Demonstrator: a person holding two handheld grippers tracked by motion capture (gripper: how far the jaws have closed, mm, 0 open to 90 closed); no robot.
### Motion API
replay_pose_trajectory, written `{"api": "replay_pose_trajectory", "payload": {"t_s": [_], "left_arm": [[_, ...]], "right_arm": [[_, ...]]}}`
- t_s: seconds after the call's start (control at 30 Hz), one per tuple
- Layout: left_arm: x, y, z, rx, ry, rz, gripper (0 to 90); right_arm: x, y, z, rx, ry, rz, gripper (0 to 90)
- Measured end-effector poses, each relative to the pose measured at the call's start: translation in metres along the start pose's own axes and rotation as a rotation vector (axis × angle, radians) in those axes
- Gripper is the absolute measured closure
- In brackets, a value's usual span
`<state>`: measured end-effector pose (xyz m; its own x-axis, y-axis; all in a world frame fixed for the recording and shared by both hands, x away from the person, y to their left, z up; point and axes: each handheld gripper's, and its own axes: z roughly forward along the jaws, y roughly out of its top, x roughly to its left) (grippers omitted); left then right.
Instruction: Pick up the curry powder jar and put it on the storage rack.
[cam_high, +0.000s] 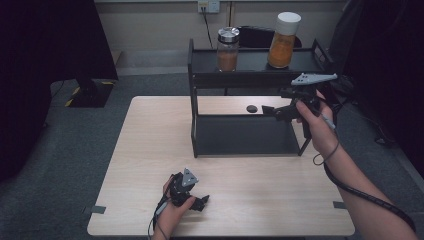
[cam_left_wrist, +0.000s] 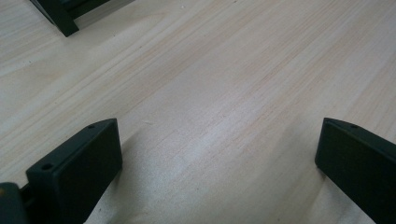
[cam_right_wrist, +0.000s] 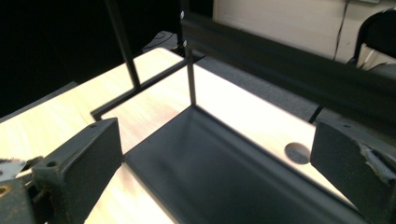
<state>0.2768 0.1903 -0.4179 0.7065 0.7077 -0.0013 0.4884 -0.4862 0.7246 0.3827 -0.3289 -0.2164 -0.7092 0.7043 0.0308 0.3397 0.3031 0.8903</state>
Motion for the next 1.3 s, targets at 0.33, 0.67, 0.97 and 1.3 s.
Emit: {"api": "replay_pose_trajectory", "payload": {"t_s": [0.33,0.67,0.97,1.3], "left_arm": [[0.0,0.0,0.0,0.0,0.0,0.0,0.0],[0.0,0.0,0.0,0.0,0.0,0.0,0.0],[0.0,0.0,0.0,0.0,0.0,0.0,0.0],[0.0,0.0,0.0,0.0,0.0,0.0,0.0]], "right_arm": [[-0.002,-0.036,0.02,0.047,0.041,0.024,1.0],[0.0,-0.063,0.034,0.084,0.071,0.037,1.1],[0.006,-0.087,0.045,0.115,0.087,0.027,0.8],[0.013,-0.112,0.055,0.151,0.104,0.013,1.0]]}}
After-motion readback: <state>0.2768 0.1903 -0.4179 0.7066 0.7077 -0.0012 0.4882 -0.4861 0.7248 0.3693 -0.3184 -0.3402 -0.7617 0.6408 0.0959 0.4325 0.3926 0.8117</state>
